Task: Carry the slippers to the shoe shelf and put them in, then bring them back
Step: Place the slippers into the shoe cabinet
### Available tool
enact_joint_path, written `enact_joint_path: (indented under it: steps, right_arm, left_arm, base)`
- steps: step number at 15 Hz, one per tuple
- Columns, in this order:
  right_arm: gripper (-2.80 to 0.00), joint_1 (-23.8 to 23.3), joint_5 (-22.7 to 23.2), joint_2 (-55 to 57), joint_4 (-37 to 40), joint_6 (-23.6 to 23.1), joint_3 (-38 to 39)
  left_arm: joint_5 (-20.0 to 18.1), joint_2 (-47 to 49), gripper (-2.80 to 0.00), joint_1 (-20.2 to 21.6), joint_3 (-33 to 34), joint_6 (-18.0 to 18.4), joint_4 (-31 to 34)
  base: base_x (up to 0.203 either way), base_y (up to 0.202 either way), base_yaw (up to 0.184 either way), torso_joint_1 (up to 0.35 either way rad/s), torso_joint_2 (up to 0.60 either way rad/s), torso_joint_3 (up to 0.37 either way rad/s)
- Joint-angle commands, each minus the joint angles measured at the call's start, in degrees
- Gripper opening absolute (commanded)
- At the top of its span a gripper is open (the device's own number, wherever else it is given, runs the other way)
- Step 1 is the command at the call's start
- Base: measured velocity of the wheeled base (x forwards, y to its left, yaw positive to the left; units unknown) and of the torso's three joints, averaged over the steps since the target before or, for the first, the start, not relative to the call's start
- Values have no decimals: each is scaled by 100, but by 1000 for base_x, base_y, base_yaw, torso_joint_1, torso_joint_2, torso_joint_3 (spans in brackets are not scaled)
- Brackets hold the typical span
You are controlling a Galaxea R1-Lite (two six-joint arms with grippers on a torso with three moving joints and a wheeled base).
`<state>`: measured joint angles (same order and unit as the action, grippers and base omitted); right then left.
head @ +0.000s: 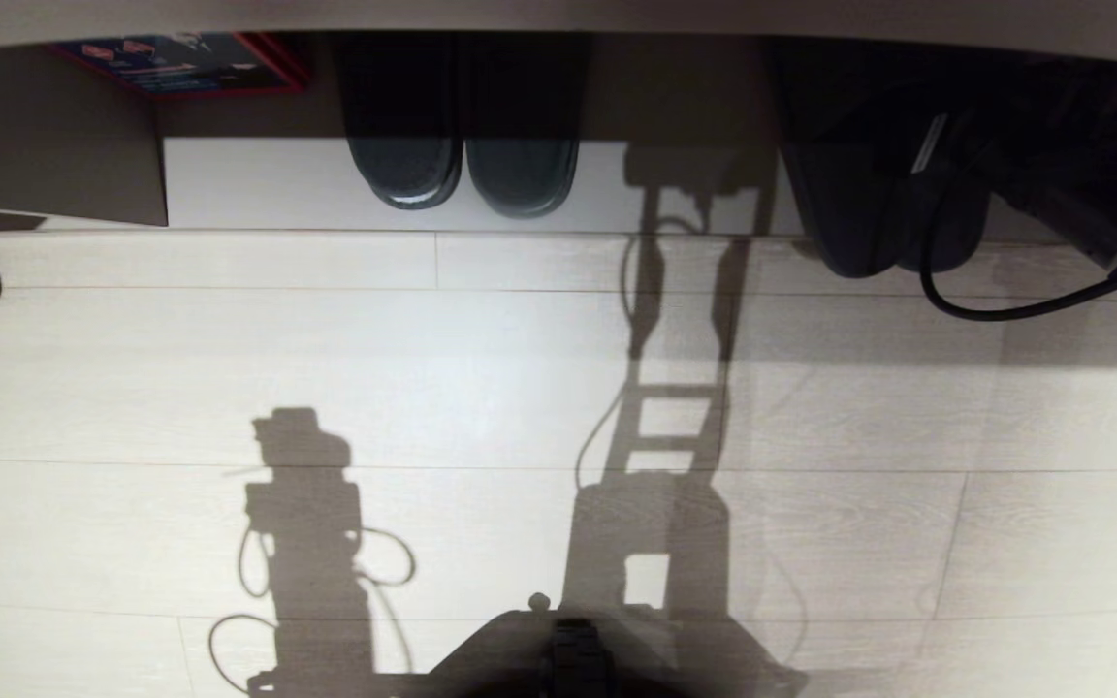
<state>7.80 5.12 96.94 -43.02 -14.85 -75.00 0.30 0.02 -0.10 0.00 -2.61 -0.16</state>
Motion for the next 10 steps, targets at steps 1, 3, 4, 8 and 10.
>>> enact_joint_path:
  steps: [1,3,4,8,10]
  right_arm:
    - [-280,2,-2,9,12,-9,-6]
    - [-280,2,-20,-8,30,-9,-6]
    - [-280,2,-20,-17,30,-9,-6]
    - [0,2,7,-35,16,-6,16]
    - [0,4,-20,-35,39,-1,3]
  left_arm:
    - [5,-2,-280,1,0,-12,-2]
    - [5,-2,-280,1,0,-12,-2]
    - [5,-2,-280,1,0,-12,-2]
    - [-4,-2,-280,1,0,-12,7]
    - [5,-2,-280,1,0,-12,7]
  base:
    - [0,0,0,0,0,0]
    - [0,0,0,0,0,0]
    - [0,0,0,0,0,0]
    - [0,0,0,0,0,0]
    - [0,0,0,0,0,0]
